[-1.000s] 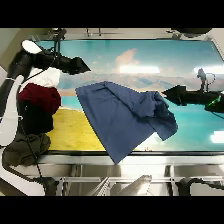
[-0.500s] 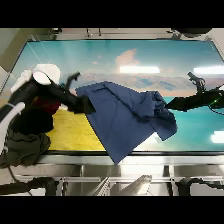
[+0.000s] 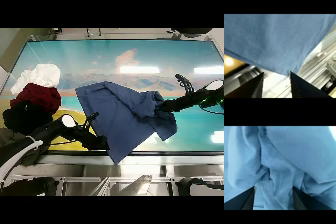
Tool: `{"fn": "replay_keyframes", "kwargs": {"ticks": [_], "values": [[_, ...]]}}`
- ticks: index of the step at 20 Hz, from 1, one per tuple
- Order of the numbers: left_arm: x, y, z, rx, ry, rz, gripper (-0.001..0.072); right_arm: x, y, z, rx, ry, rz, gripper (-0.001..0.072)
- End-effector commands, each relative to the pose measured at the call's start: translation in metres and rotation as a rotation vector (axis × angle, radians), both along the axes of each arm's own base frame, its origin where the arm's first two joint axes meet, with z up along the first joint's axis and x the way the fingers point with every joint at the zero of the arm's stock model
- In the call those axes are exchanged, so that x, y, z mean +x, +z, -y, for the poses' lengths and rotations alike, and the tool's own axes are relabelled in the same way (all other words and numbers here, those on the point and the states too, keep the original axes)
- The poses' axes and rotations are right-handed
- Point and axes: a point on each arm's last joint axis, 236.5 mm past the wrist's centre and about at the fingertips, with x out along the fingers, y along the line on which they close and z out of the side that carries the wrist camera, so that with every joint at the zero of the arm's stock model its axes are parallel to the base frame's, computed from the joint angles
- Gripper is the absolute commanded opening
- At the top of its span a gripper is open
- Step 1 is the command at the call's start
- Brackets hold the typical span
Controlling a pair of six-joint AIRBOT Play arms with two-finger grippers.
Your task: Fold the shirts.
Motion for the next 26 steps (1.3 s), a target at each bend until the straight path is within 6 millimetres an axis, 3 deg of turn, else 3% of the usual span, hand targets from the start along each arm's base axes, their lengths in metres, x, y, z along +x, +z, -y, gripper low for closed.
{"fn": "replay_keyframes", "kwargs": {"ticks": [1,4,5,6,7,9,11,13,16,19,22,26], "values": [[-0.006,-0.014,0.018,0.013,-0.021,-0.007,0.0339,0.001,-0.001,-0.001,-0.005,0.003,0.002,0.0503],[0.0,-0.015,0.03,0.006,-0.051,-0.024,0.0339,0.001,-0.001,-0.001,-0.005,0.003,0.001,0.0503],[0.002,-0.016,0.032,0.006,-0.052,-0.024,0.0272,0.001,-0.001,-0.001,-0.005,0.002,0.002,0.0502],[0.005,-0.016,0.033,0.005,-0.05,-0.019,0.0106,0.001,-0.001,-0.001,-0.005,0.002,0.002,0.0502],[0.008,-0.016,0.034,0.003,-0.052,-0.012,0.0006,0.001,-0.001,-0.001,-0.005,0.002,0.002,0.0502],[0.015,-0.01,0.039,-0.009,-0.056,0.01,0.0014,0.001,0.0,-0.002,0.0,0.0,0.002,0.0494],[0.023,-0.004,0.043,-0.024,-0.063,0.036,0.0015,-0.001,0.0,-0.004,0.006,0.007,-0.005,0.0193],[0.032,0.003,0.041,-0.039,-0.054,0.036,0.0015,-0.002,0.001,-0.004,0.008,0.006,-0.008,0.0019],[0.055,0.02,0.026,-0.072,-0.016,0.06,0.0014,0.002,0.004,-0.002,0.008,-0.018,-0.011,0.0016],[0.099,0.062,-0.01,-0.111,0.099,0.18,0.0014,0.015,0.023,0.01,0.002,-0.077,0.032,0.0014],[0.127,0.099,-0.075,-0.082,0.202,0.284,0.0014,0.03,0.058,0.026,0.023,-0.158,0.119,0.0014],[0.143,0.139,-0.166,-0.007,0.371,0.41,0.0014,0.05,0.12,0.069,0.116,-0.381,0.254,0.0013]]}}
